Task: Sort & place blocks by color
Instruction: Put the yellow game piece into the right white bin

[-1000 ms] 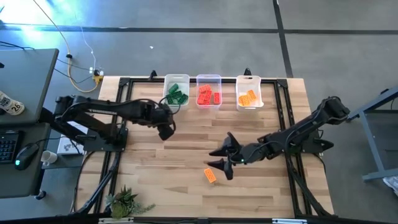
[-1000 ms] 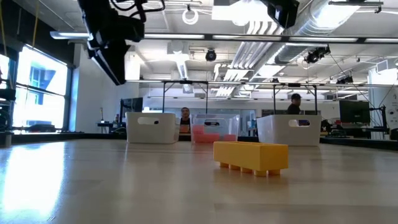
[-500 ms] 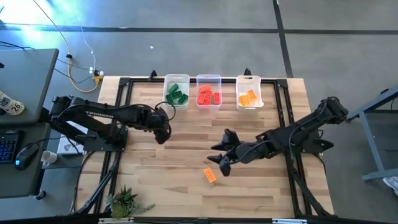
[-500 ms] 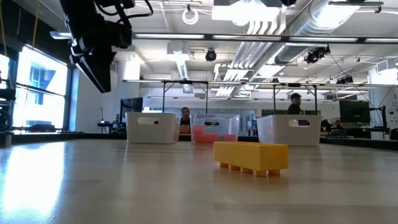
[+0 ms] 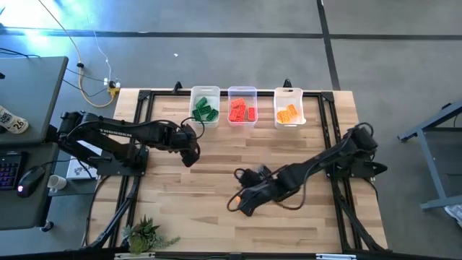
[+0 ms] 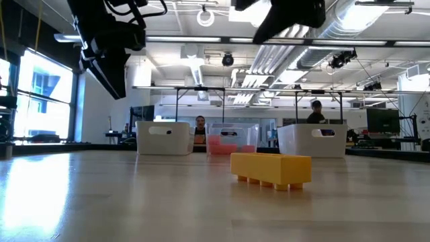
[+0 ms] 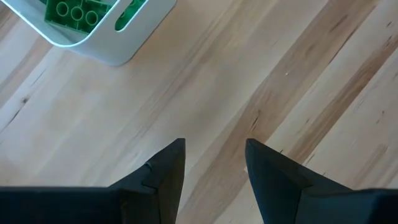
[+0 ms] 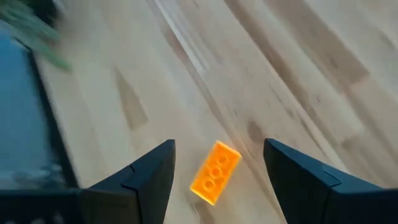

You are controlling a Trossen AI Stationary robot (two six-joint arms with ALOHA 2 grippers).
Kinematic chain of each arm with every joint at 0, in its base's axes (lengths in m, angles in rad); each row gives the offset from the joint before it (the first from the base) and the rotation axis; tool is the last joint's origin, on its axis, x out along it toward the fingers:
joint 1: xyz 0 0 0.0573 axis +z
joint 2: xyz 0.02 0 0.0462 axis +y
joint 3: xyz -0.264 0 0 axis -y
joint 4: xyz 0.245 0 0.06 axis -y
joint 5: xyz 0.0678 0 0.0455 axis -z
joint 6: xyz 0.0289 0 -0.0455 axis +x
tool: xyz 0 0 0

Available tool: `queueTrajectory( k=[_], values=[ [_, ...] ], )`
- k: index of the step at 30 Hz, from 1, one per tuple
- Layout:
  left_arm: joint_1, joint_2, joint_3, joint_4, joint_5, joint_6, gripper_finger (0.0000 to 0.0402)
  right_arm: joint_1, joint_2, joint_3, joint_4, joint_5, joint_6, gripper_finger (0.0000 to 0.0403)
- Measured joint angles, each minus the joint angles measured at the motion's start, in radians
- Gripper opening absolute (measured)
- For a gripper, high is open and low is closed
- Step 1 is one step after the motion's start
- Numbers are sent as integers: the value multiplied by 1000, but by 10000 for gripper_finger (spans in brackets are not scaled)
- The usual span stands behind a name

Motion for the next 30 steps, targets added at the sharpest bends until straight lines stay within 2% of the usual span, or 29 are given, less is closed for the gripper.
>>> queueTrajectory(
  k=[3, 12, 30],
  values=[
    [0, 0, 0, 0, 0, 4, 156, 0, 61, 39, -61, -31, 24, 233],
    [0, 0, 0, -1, 0, 11, 156, 0, 150, 49, -65, -119, 117, 233],
    [0, 0, 1, 0, 0, 10, 156, 0, 278, 49, -59, -149, 278, 233]
  ],
)
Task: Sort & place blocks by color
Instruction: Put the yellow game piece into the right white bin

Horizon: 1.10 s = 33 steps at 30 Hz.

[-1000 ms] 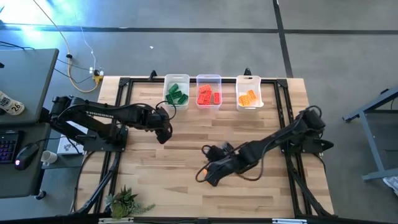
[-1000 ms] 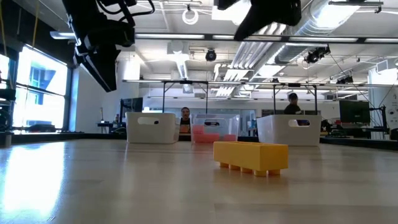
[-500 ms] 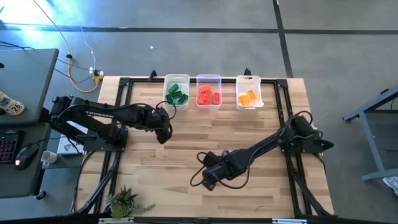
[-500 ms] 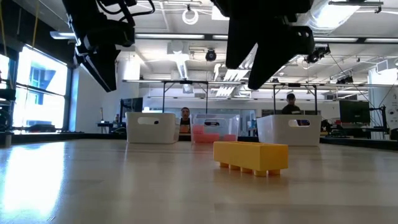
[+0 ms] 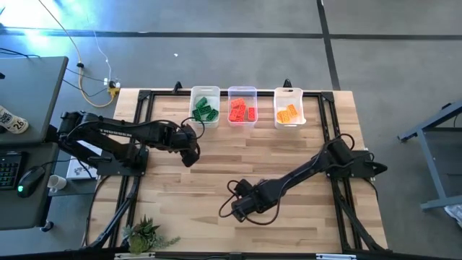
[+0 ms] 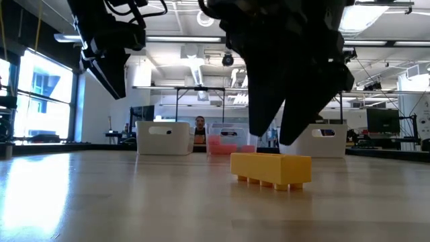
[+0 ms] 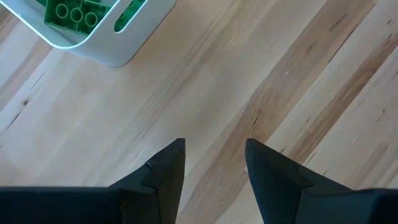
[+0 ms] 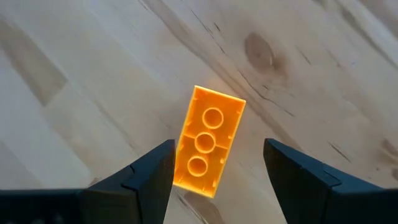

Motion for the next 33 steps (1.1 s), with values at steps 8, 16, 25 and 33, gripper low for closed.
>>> queueTrajectory(
  k=[8, 16, 25, 33],
  values=[
    [0, 0, 0, 0, 0, -2, 156, 0, 29, 0, 18, -21, 23, 233],
    [0, 0, 0, 1, 0, -2, 156, 0, 71, 0, 55, -41, 31, 233],
    [0, 0, 0, 2, 0, -1, 156, -5, 83, 1, 42, -44, 28, 205],
    [0, 0, 0, 2, 0, -1, 156, -26, 79, 1, 34, -64, -79, 107]
  ],
)
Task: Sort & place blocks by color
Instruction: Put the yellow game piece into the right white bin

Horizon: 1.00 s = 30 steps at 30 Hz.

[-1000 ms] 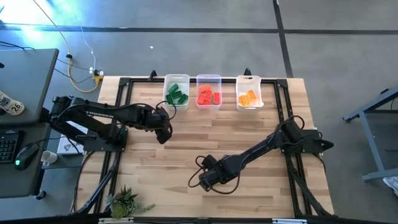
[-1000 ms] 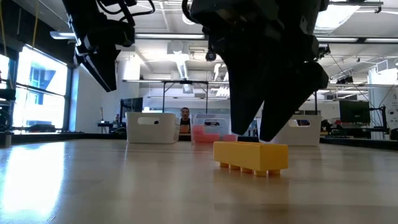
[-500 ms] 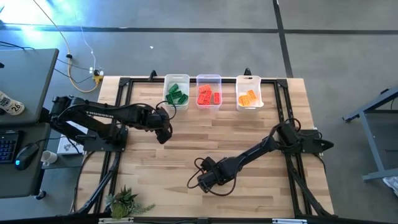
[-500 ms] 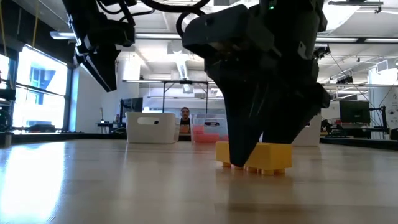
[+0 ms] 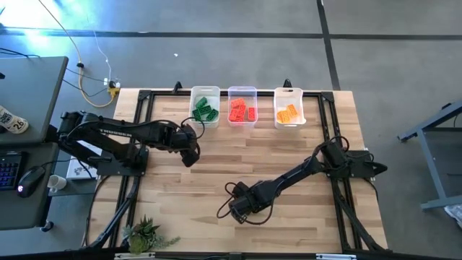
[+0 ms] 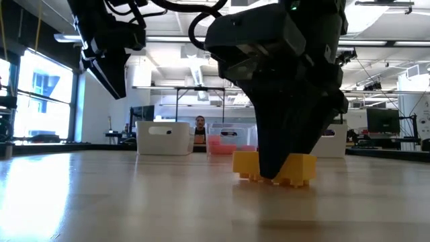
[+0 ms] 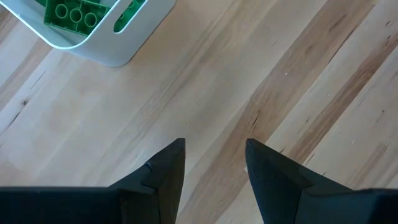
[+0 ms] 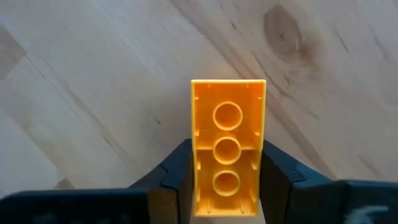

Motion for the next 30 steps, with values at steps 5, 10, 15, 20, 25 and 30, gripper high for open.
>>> queueTrajectory(
  k=[5, 10, 15, 20, 25, 30],
  values=[
    [0, 0, 0, 0, 0, 1, 156, -17, -2, 0, -8, 44, -66, 107],
    [0, 0, 0, 0, 2, 1, 156, -47, -42, -3, -70, 123, -111, 107],
    [3, 0, 0, 0, 41, 15, 156, -92, -126, -3, -191, 221, -157, 107],
    [3, 0, 0, 10, 48, 44, 157, -165, -215, -3, -329, 325, -186, 107],
    [4, 0, 0, 34, 85, 73, 157, -254, -283, -3, -458, 401, -208, 107],
    [4, 0, 0, 61, 153, 135, 156, -367, -317, -3, -586, 463, -229, 107]
  ],
)
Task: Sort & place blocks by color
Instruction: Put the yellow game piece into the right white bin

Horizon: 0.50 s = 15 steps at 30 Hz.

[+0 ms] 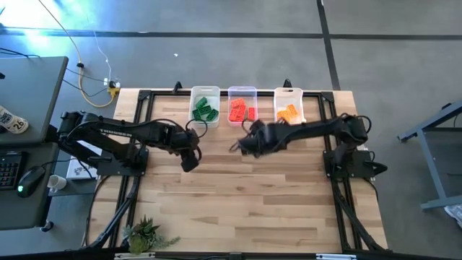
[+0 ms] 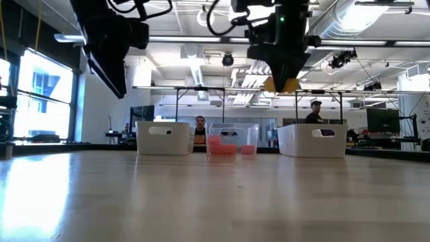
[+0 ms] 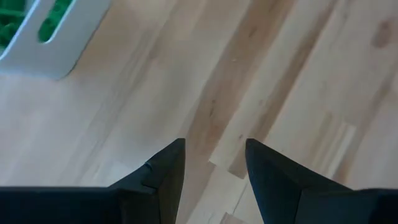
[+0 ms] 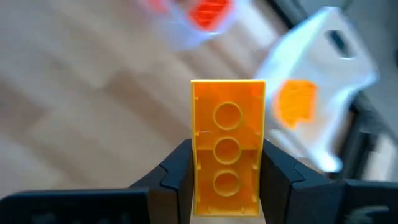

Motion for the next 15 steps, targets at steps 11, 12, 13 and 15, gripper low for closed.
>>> queueTrajectory(
  k=[11, 12, 13, 15],
  values=[
    [31, 0, 0, 74, 180, 189, 156, -348, -15, -47, -89, 27, -174, 107],
    [39, 0, 0, 75, 194, 201, 156, -383, -15, -62, -75, 19, -201, 107],
    [45, 0, 0, 77, 207, 213, 156, -417, -15, -80, -56, 11, -228, 107],
    [57, 0, 0, 88, 221, 232, 156, -480, -15, -112, -6, -9, -288, 107]
  ],
)
